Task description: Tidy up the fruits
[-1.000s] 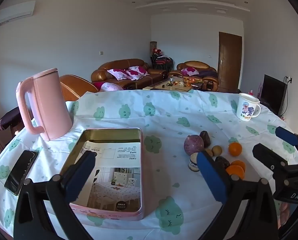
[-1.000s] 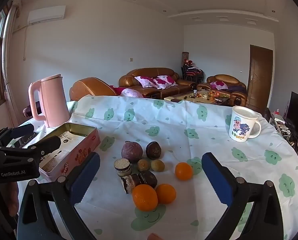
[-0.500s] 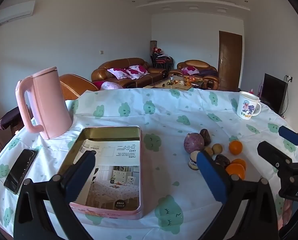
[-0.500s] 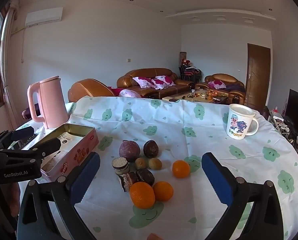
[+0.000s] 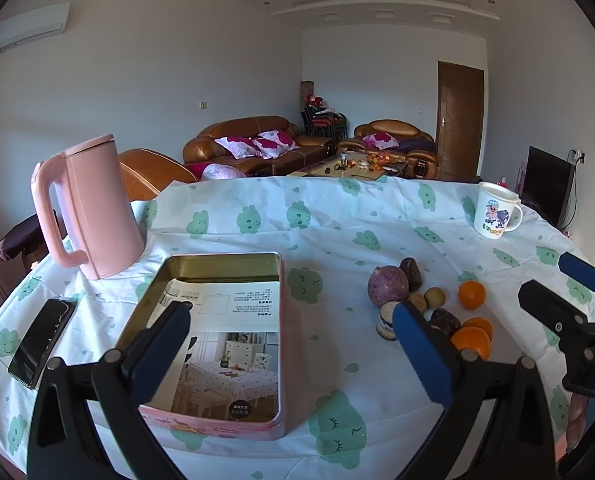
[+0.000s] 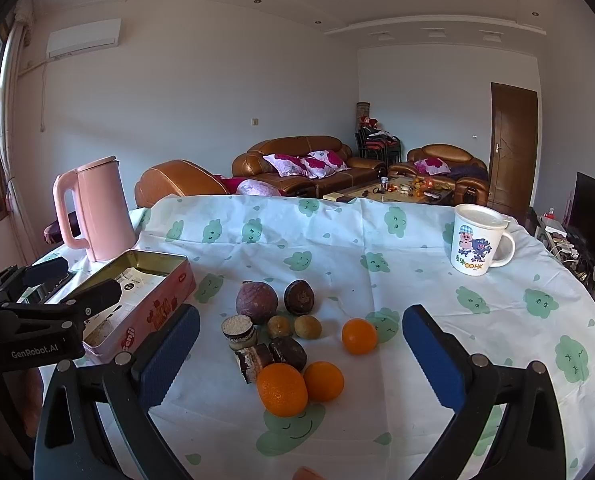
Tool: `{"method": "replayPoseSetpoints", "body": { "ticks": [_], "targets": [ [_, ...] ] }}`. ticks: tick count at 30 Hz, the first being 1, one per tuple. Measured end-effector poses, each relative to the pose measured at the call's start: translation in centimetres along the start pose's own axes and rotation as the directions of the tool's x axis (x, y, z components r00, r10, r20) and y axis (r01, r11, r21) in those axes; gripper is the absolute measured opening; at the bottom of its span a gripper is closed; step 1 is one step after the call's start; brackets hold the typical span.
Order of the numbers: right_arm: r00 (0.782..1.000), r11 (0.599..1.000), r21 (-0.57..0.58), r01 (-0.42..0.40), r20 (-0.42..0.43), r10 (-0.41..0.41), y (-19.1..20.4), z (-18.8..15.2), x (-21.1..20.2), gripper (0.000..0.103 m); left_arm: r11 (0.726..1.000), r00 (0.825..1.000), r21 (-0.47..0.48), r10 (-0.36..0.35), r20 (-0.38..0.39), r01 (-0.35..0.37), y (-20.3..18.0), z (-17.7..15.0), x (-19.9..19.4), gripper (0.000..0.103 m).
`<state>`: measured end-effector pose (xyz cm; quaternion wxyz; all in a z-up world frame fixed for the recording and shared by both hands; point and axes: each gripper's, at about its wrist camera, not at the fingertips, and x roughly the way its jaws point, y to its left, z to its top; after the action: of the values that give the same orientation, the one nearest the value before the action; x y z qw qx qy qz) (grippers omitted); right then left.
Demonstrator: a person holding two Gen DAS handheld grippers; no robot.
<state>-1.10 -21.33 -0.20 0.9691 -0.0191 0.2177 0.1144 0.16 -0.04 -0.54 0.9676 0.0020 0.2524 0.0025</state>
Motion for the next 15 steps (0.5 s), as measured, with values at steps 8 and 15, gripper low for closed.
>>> {"method": "replayPoseSetpoints", "body": {
  "ticks": [8, 15],
  "targets": [
    [1.0, 1.0, 0.012, -0.005, -0.008, 0.005, 0.05, -0.42, 0.3, 0.102, 1.0, 1.0, 0.0, 0.0, -0.001, 0.0, -0.06, -0.23, 0.03, 0.103],
    [1.0, 1.0, 0.014, -0.006, -0.008, 0.006, -0.01, -0.49, 0.32, 0.102, 1.0, 1.0, 0.0, 0.0, -0.001, 0.0, -0.1, -0.23, 0.05, 0.103]
  ]
}}
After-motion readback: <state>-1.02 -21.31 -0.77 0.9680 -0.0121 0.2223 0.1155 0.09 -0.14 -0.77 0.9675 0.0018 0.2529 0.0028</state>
